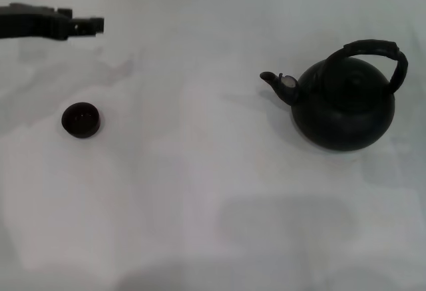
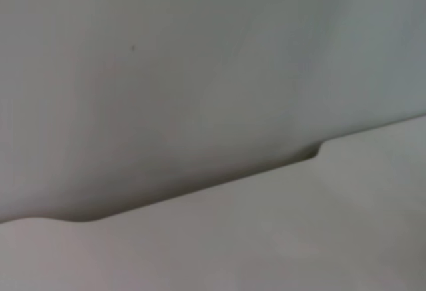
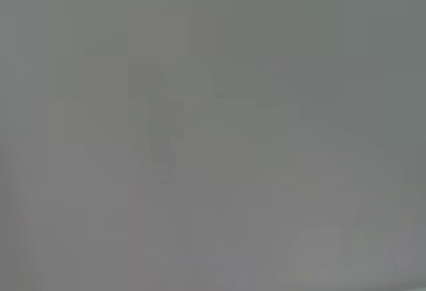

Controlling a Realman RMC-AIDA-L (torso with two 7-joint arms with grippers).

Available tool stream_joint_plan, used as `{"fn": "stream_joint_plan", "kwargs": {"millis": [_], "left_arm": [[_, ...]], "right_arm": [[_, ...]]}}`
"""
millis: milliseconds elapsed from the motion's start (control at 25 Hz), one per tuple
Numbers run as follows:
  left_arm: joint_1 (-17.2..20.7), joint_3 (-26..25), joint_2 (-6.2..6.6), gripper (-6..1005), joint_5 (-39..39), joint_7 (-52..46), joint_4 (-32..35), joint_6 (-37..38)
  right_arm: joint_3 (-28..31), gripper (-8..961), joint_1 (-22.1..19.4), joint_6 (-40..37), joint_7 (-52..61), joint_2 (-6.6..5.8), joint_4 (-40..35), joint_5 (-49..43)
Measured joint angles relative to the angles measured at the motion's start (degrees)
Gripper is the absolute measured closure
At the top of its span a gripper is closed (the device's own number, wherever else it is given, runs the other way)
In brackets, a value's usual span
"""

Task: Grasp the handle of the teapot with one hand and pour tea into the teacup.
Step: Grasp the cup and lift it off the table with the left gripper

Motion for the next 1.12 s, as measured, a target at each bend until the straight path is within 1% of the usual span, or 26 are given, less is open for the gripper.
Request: {"fn": "stream_joint_plan", "kwargs": {"millis": [80, 240, 400, 600, 720, 840, 920, 1120], "left_arm": [[-1.0, -2.01, -0.41, 277, 4.78, -2.84, 2.16, -4.71], [-1.97, -2.49, -0.69, 274, 13.09, -7.35, 4.73, -8.07], [-2.97, -2.23, -1.23, 270, 17.15, -8.34, 5.29, -10.1], [-4.36, -2.13, -2.42, 264, 22.13, -8.59, 5.11, -10.73], [-5.03, -1.56, -2.79, 260, 23.52, -8.66, 3.78, -10.42], [-5.98, 0.32, -2.69, 256, 23.85, -8.91, 2.36, -10.77], [-6.11, 2.57, -2.76, 252, 24.76, -9.46, 2.27, -10.31], [-6.72, 4.14, -2.79, 242, 26.74, -10.99, 0.71, -10.07]], "right_arm": [[0.0, 94, 0.05, 0.0, 0.0, -0.01, 0.0, 0.01], [0.0, 93, 0.22, 0.13, -0.06, -0.01, 0.0, 0.01], [0.0, 93, 0.34, 0.46, -0.04, -0.01, 0.0, 0.01], [0.0, 93, 0.36, 0.89, 0.06, 0.0, 0.0, 0.01], [0.0, 93, 0.36, 1.07, 0.06, 0.04, 0.0, 0.01], [0.0, 93, 0.33, 1.18, 0.06, 0.07, 0.0, 0.02], [0.0, 94, 0.32, 1.18, 0.06, 0.08, 0.0, 0.03], [0.0, 94, 0.3, 1.18, 0.05, 0.08, -0.01, 0.07]]}}
